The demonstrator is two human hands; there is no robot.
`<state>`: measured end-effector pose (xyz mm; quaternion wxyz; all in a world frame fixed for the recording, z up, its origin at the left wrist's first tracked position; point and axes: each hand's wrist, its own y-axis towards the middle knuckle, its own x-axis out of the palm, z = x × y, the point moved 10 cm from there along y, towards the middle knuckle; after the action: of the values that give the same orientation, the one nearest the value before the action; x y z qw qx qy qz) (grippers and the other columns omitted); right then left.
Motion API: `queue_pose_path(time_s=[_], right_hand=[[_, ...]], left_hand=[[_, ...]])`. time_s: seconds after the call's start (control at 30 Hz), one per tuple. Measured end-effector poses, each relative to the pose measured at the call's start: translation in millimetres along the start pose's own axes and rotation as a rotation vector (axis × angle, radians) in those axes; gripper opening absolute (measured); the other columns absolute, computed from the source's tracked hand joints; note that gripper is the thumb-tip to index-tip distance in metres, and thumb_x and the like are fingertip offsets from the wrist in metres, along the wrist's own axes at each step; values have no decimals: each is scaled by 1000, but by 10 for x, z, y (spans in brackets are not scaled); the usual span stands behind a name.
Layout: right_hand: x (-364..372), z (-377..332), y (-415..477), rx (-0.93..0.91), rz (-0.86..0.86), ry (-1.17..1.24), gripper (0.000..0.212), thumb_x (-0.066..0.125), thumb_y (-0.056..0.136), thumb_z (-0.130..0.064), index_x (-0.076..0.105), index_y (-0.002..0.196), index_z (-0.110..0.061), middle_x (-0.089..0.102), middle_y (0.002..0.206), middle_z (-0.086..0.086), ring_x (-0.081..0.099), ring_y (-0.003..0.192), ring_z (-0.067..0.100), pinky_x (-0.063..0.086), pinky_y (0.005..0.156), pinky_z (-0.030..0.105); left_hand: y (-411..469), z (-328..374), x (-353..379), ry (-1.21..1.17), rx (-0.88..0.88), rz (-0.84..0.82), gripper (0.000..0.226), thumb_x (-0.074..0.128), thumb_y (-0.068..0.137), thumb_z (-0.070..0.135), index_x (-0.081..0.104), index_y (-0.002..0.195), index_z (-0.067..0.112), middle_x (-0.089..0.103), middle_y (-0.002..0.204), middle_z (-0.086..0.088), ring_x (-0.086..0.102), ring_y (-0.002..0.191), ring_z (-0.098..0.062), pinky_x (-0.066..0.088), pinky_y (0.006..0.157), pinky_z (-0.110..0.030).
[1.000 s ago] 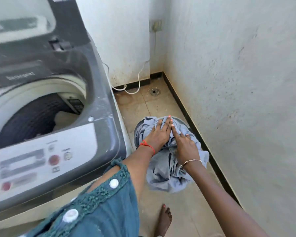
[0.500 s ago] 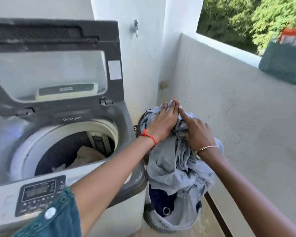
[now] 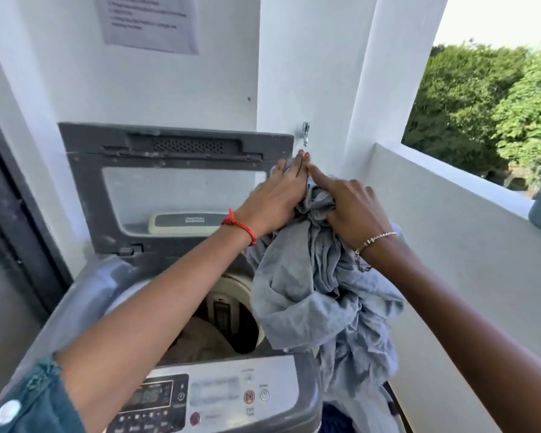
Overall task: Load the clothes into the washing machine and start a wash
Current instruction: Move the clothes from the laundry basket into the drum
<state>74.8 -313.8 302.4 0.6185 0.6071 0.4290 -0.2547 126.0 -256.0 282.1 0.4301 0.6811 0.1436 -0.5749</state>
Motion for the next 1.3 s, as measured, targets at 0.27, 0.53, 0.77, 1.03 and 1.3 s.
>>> queue_pose_path(time_s=[0.27, 0.53, 0.77, 1.03, 1.3], right_hand=[[21, -1096, 789, -184, 123, 176, 73, 44, 77, 4, 33, 143, -26, 62, 119, 13, 53, 112, 33, 39, 87, 39], [1386, -1720, 902, -181, -42, 407, 76, 43, 74, 8, 36, 141, -29, 63, 115, 11, 52, 109, 32, 31, 74, 35], [3268, -1815, 275, 25, -452, 771, 75, 38, 65, 7, 49, 132, -24, 64, 122, 11, 57, 115, 27, 46, 96, 36], [4543, -1655, -523, 157, -985, 640, 71, 46, 82, 3, 25, 146, -19, 42, 144, 9, 40, 133, 23, 29, 102, 18], [4598, -1057, -656, 266, -1088, 464, 81, 62, 86, -19, 9, 148, -17, 34, 149, 10, 34, 135, 28, 31, 106, 30]], left_hand=[[-303, -1192, -738, 169, -172, 22, 75, 46, 88, -5, -1, 146, -4, -3, 157, -18, 9, 142, -34, 13, 115, -34], [-1090, -2264, -45, 252, -347, -101, 74, 39, 89, -10, -7, 146, -2, -8, 156, -17, 3, 144, -38, 16, 117, -43], [-1848, -2769, 1387, 447, -450, -372, 51, 60, 51, -3, 72, 101, -1, 70, 107, -15, 70, 83, -35, 56, 47, -33], [-2372, -2770, 2597, 163, -574, -814, 67, 36, 96, 4, -5, 148, 2, -11, 157, -13, -3, 144, -37, 11, 116, -52], [-2155, -2481, 2888, 74, -514, -869, 91, 54, 91, 14, -20, 144, 1, -21, 155, -13, -19, 142, -33, -4, 113, -58]])
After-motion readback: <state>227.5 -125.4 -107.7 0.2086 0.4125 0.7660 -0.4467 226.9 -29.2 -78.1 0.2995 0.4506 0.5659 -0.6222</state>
